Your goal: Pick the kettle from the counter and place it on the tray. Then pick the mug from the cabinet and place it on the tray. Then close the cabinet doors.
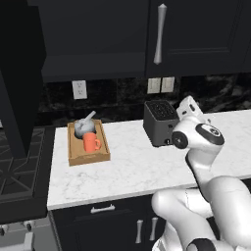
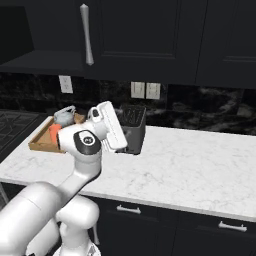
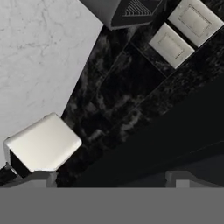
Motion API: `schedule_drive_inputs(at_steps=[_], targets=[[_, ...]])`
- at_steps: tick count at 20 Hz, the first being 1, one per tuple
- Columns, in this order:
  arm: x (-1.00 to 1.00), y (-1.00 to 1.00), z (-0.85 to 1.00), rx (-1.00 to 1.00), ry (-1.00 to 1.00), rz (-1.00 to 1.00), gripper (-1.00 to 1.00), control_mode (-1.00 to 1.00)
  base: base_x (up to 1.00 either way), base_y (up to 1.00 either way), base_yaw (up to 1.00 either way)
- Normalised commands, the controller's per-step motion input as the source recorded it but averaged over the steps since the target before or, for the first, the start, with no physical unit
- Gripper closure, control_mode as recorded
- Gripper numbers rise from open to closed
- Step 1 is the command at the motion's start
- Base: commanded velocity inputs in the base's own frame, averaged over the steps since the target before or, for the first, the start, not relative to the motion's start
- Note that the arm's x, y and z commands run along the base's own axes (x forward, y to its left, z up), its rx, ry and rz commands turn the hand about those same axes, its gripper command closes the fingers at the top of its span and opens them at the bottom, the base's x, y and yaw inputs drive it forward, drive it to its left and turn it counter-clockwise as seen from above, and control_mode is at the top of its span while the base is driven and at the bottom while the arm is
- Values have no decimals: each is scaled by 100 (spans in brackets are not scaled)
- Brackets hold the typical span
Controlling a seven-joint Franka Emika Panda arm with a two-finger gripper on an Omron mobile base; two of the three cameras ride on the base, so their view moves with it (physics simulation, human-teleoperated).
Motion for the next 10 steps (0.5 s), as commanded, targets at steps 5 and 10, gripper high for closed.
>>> schedule_drive_inputs(at_steps=[5,10], targets=[[-45,27,57,-1,15,-21,-100,-100,0,0,0],[-47,59,20,-24,13,-18,-100,-100,0,0,0]])
